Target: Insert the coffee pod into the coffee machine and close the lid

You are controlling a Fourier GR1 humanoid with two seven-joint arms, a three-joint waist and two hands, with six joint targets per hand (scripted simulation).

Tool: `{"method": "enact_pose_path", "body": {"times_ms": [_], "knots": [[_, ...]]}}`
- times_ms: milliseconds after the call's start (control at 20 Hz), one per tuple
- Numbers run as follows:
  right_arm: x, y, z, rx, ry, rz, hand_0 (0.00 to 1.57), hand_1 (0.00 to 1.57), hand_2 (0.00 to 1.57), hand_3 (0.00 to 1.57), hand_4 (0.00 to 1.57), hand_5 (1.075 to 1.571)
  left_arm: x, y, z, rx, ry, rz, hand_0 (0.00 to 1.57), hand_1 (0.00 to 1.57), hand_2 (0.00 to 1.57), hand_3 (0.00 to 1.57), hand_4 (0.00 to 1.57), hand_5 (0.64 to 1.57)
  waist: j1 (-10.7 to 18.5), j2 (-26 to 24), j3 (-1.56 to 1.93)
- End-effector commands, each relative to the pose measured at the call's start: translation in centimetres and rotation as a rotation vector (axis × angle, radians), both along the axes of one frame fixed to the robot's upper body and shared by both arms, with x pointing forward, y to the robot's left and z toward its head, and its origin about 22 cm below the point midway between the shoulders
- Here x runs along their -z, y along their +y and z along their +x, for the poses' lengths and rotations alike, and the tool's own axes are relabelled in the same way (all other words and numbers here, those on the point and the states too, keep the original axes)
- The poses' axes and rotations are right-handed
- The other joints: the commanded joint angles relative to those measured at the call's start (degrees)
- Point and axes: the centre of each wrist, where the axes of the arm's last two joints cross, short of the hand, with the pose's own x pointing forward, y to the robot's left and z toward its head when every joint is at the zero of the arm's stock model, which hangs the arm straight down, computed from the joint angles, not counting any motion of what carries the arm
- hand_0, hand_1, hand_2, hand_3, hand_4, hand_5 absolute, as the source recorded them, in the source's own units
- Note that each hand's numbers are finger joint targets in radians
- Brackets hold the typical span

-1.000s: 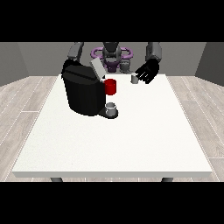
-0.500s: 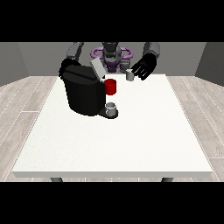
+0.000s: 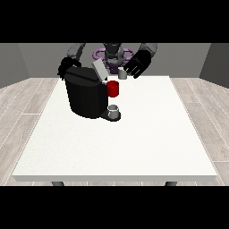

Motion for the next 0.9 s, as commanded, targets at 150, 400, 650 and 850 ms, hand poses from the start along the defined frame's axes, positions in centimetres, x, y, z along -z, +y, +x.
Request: {"method": "enact_pose_path", "body": {"times_ms": [150,400,650,850], "knots": [[-2.0,1.9,-0.3,-0.008,-0.046,0.007,0.0,0.0,0.0,0.0,0.5,1.571,-3.5,1.8,0.1,-0.037,-0.046,0.024,1.26,1.26,1.31,1.24,0.51,1.571,-2.7,2.4,-0.01],[-2.0,-1.7,0.4,0.017,-0.067,-0.015,0.0,0.0,0.0,0.0,0.48,1.571,-3.1,0.5,0.3,-0.009,-0.055,-0.012,1.31,1.31,1.33,1.24,0.49,1.571,-2.4,3.9,0.01],[-3.5,0.8,1.2,0.049,-0.088,-0.012,0.0,0.0,0.0,0.0,0.52,1.571,-4.8,0.0,0.5,0.003,-0.061,0.028,1.3,1.3,1.33,1.23,0.5,1.571,-1.5,5.4,0.0],[-0.7,-0.8,-0.4,0.059,-0.06,0.003,0.0,0.0,0.0,0.0,0.51,1.571,-1.3,-1.4,0.6,0.001,-0.04,0.032,1.23,1.23,1.28,1.21,0.51,1.571,-2.4,4.0,0.01]]}}
